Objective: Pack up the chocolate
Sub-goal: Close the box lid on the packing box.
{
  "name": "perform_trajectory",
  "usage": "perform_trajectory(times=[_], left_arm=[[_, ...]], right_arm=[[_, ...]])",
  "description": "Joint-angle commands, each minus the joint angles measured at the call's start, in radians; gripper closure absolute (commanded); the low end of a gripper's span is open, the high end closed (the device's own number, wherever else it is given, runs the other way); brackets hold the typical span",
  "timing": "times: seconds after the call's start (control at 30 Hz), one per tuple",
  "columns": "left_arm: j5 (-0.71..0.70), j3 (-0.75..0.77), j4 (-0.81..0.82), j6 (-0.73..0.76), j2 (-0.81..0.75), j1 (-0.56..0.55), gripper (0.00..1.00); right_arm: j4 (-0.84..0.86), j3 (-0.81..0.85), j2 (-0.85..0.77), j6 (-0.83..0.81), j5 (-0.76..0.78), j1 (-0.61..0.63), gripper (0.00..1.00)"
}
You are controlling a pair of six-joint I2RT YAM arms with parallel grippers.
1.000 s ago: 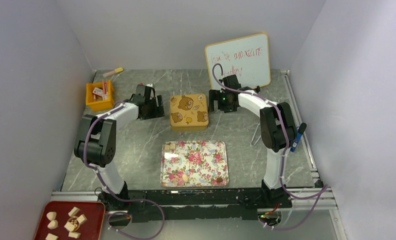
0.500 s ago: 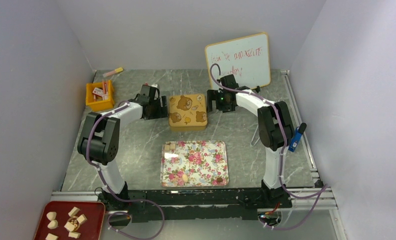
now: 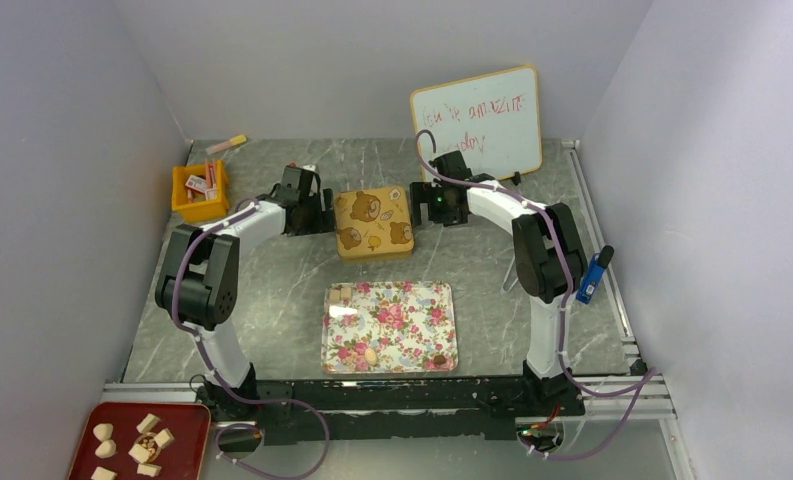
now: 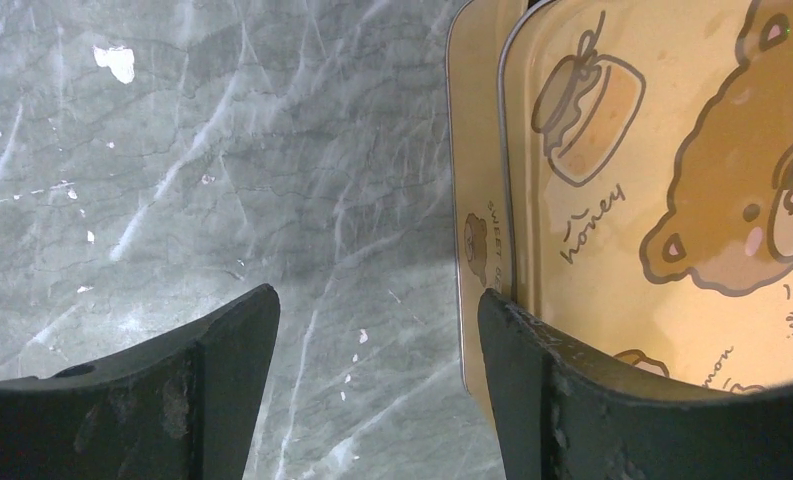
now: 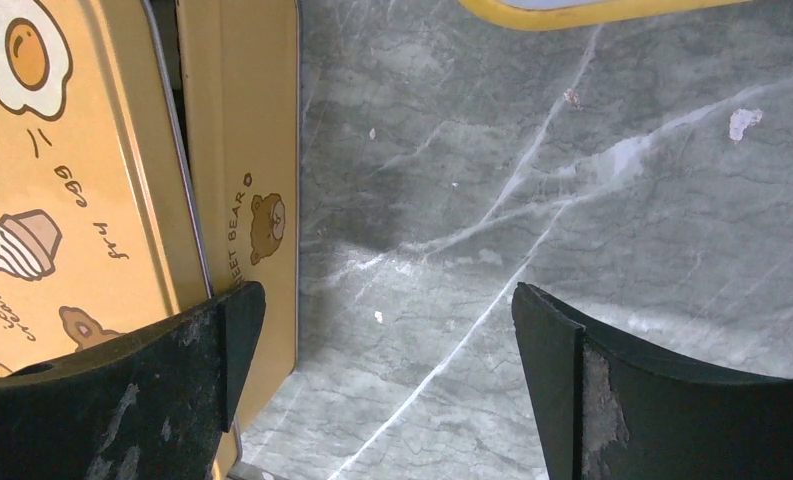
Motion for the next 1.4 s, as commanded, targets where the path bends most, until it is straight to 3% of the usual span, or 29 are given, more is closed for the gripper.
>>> perform_trajectory(times=[0.0,0.73,1.37], left_arm=[[0.010,0.044,0.006,0.002,-0.015,-0.025,0.22],[-0.010,0.134,-0.027,0.004,0.037,-0.022,0.22],[-0.069,0.121,-0.033,-0.016,0.029,-0.010,0.23]], right_arm=[[0.010,0.011,-0.027,0.020,-0.022,0.025,0.00],[0.020,-0.041,-0.093,0.014,0.004,-0.032,0.00],[0.010,0.043,-0.033,-0.015,-0.062,-0.067,0.00]])
